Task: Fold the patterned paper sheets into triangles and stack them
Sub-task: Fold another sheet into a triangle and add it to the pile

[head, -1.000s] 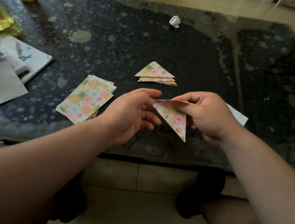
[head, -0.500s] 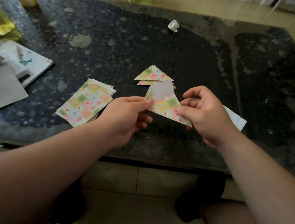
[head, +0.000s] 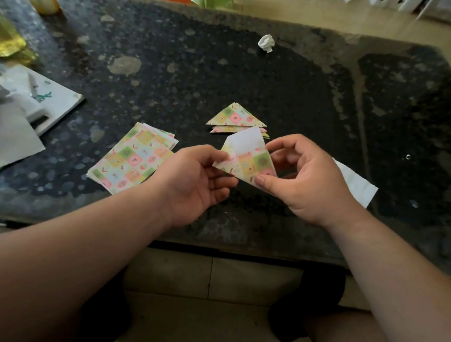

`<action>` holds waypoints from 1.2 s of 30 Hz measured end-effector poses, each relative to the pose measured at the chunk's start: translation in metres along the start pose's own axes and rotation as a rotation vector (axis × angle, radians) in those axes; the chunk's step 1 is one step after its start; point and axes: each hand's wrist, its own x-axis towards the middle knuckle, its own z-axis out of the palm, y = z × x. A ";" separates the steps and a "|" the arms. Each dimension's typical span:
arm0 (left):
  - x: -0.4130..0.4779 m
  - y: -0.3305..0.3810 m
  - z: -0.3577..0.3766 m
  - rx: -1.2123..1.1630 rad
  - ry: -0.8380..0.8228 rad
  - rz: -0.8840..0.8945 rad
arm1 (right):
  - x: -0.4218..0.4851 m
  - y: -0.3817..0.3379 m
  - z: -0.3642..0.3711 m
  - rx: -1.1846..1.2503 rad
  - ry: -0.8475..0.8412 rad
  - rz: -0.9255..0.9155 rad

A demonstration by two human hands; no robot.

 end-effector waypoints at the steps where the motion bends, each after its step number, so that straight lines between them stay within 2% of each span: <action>1: 0.000 0.000 0.000 0.003 -0.005 0.012 | 0.000 0.000 0.000 0.017 -0.003 0.007; 8: 0.003 -0.005 0.003 0.026 -0.075 0.131 | 0.002 0.001 0.000 0.124 -0.029 0.006; 11: 0.004 -0.006 0.002 0.050 -0.085 0.145 | 0.000 -0.002 -0.003 0.042 -0.037 -0.010; 14: 0.003 -0.006 0.001 0.090 -0.076 0.130 | -0.003 -0.004 -0.004 -0.067 -0.021 -0.031; 17: 0.003 -0.005 0.000 0.106 -0.084 0.081 | -0.003 -0.006 -0.006 -0.044 -0.034 -0.048; 22: 0.006 -0.003 -0.002 0.051 -0.080 0.048 | -0.004 -0.004 -0.009 0.002 -0.161 -0.113; 27: 0.009 -0.002 -0.008 0.109 -0.033 0.030 | -0.006 -0.001 -0.008 -0.056 -0.204 -0.134; 36: 0.012 -0.005 -0.004 0.115 0.120 0.178 | -0.007 -0.006 -0.011 -0.125 -0.296 -0.053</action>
